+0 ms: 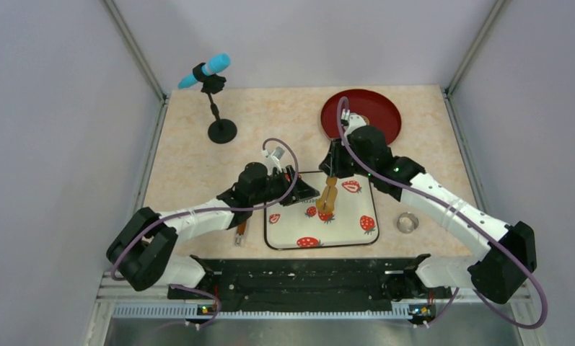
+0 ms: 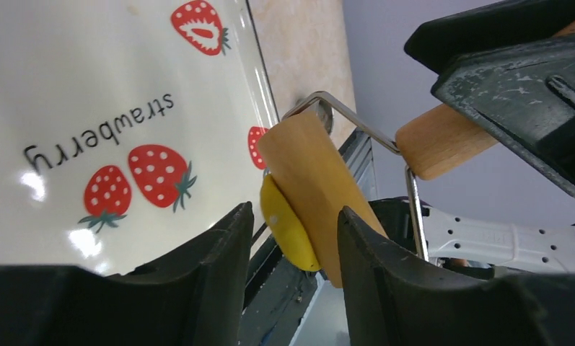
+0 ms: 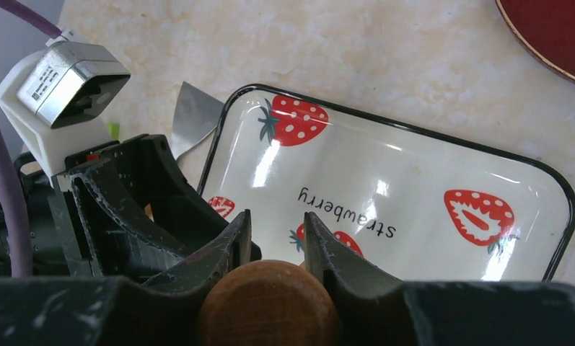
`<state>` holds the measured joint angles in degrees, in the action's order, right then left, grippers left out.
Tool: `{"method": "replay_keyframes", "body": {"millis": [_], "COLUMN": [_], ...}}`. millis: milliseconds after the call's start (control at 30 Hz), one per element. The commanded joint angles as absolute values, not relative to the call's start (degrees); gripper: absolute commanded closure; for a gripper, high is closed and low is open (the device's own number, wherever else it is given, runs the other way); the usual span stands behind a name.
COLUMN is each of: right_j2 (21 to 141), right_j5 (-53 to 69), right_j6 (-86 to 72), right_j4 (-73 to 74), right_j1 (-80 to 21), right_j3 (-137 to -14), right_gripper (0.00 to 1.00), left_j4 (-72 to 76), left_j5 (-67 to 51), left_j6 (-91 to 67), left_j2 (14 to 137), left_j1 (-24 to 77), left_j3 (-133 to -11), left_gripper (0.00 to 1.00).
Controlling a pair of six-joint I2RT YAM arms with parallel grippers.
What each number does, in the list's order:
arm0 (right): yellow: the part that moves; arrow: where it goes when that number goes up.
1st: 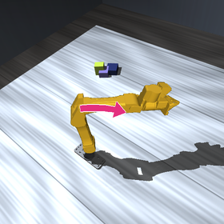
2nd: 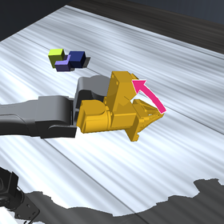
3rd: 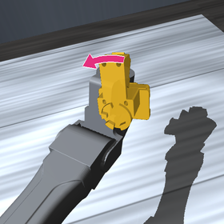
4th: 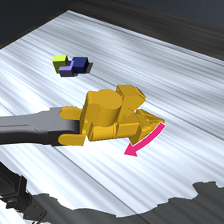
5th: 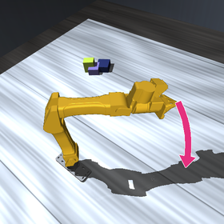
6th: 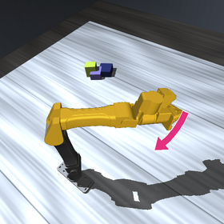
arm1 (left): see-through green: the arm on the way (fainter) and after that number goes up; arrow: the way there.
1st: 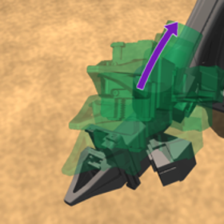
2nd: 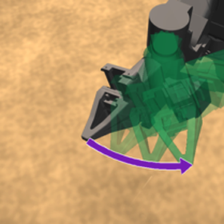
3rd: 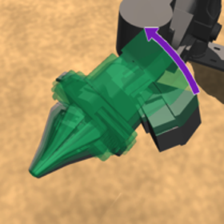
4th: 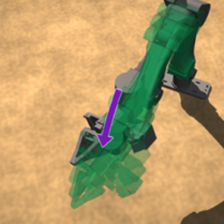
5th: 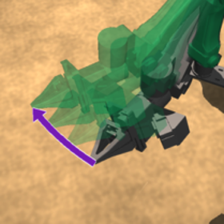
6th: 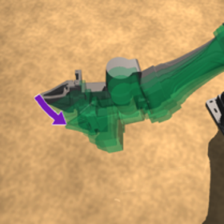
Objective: Roll out the dumpling wrappers from the dough
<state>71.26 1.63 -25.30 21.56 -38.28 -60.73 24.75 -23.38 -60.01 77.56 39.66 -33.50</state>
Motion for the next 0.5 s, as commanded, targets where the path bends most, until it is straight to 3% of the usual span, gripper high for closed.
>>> {"method": "replay_keyframes", "body": {"millis": [0,200,467], "right_j2": [69.00,68.79,67.92], "right_j5": [1.88,1.11,1.70], "right_j6": [-28.86,-31.66,-33.82], "right_j4": [15.98,14.72,12.94], "right_j1": [-37.15,-35.75,-34.02], "right_j3": [-61.39,-60.91,-59.70], "right_gripper": [1.00,1.00,1.00], "left_j4": [31.56,32.59,33.30], "left_j5": [-23.90,-21.70,-20.60], "left_j6": [-61.32,-62.81,-63.82], "left_j2": [79.98,80.83,80.15], "left_j1": [41.59,42.97,43.07], "left_j3": [-36.44,-33.90,-32.25], "left_gripper": [0.51,0.62,0.57]}}
